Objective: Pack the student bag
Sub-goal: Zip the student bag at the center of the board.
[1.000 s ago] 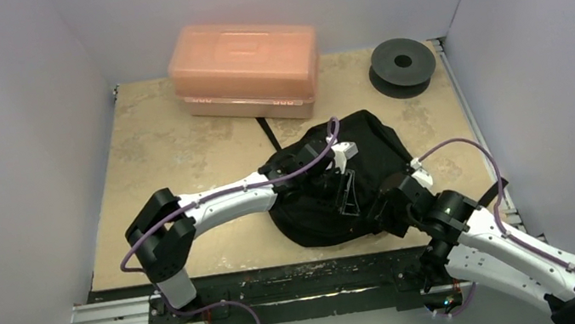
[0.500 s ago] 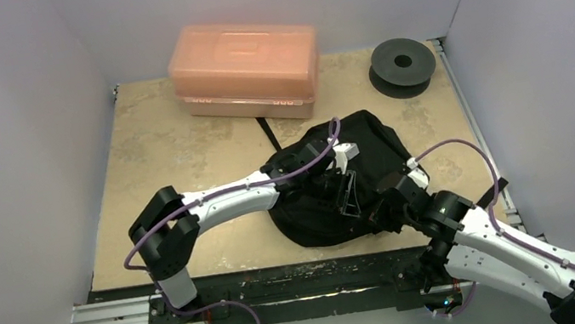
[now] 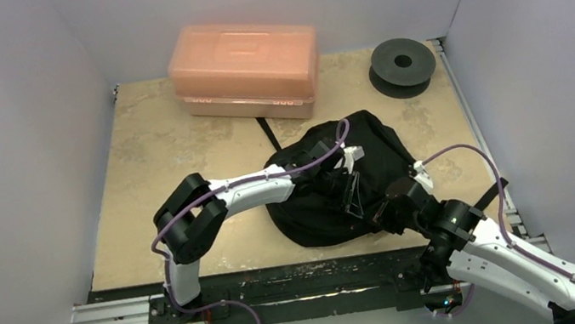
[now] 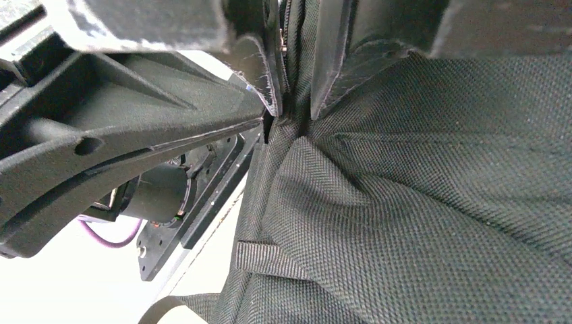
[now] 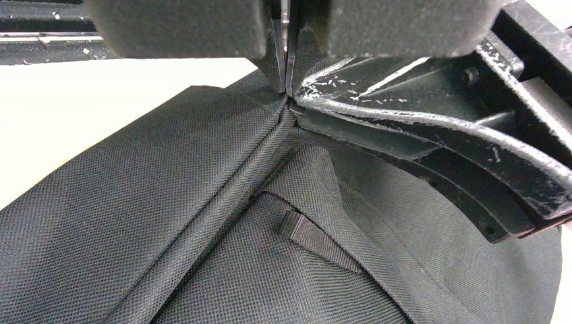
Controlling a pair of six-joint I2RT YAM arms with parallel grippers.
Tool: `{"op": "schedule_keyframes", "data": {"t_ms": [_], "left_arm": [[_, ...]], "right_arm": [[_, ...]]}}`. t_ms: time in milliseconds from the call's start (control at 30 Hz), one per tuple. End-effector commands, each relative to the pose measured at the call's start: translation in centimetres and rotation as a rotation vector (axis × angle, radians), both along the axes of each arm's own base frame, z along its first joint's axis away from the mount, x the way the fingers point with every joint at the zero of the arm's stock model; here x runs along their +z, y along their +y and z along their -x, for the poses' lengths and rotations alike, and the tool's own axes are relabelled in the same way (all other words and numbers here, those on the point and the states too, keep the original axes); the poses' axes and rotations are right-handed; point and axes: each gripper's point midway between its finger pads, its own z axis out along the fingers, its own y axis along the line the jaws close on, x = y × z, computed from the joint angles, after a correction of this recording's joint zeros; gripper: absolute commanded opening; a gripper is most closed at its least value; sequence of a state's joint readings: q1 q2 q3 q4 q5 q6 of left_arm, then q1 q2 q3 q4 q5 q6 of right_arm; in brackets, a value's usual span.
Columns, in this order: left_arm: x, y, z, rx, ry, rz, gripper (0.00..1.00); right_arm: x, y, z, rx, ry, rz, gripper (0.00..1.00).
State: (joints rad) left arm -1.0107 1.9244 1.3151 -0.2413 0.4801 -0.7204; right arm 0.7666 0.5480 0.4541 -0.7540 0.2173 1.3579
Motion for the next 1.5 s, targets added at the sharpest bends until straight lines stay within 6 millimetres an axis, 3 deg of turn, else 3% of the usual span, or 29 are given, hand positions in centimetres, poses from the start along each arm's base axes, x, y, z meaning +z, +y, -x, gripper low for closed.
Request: {"op": "schedule_keyframes", "data": {"t_ms": [0,133,267,300,467,567,700,800,967,1100,1233,1367,1467], "left_arm": [[1.9,-1.9,-0.4,-0.015,0.003,0.085,0.19],[2.3,-2.4,0.1,-0.043,0.025,0.125,0.18],[3.6,-2.7,0.4,-0.07,0.01,0.198,0.05],[3.9,-2.5,0.1,-0.055,-0.015,0.2,0.0],[7.7,0.5,-1.9,0.067,-0.307,0.292,0.0],[9.6,1.5,-1.7,0.073,-0.391,0.368,0.0],[10.6,1.2,-0.1,0.021,-0.368,0.493,0.0],[10.7,1.1,0.5,0.003,-0.356,0.543,0.0],[10.5,1.4,0.4,0.009,-0.372,0.527,0.0],[10.3,2.3,0.6,0.018,-0.414,0.512,0.0],[9.7,3.0,0.5,0.018,-0.439,0.491,0.0],[9.9,2.7,1.5,-0.054,-0.463,0.551,0.0],[9.7,2.9,1.9,-0.088,-0.497,0.563,0.0]], "right_arm": [[0.8,0.2,-1.0,-0.02,-0.042,-0.011,0.0],[1.0,0.2,-1.1,-0.021,-0.051,-0.013,0.0],[0.9,-0.1,-1.0,-0.027,-0.045,0.001,0.0],[0.9,-0.2,-1.0,-0.033,-0.046,0.007,0.0],[1.2,-1.5,-1.1,-0.048,-0.051,0.076,0.0],[2.5,-1.1,-1.8,0.019,-0.123,0.104,0.0],[5.0,0.0,-3.0,0.126,-0.24,0.123,0.11],[5.6,-0.2,-3.2,0.101,-0.25,0.12,0.18],[5.6,1.1,-2.6,0.156,-0.248,0.059,0.46],[5.8,2.5,-1.6,0.278,-0.262,0.028,0.49],[6.1,2.0,-1.1,0.234,-0.272,-0.03,0.48],[4.9,2.1,-0.3,0.144,-0.161,-0.108,0.78],[4.5,2.0,-0.3,0.128,-0.084,-0.06,0.85]]}}
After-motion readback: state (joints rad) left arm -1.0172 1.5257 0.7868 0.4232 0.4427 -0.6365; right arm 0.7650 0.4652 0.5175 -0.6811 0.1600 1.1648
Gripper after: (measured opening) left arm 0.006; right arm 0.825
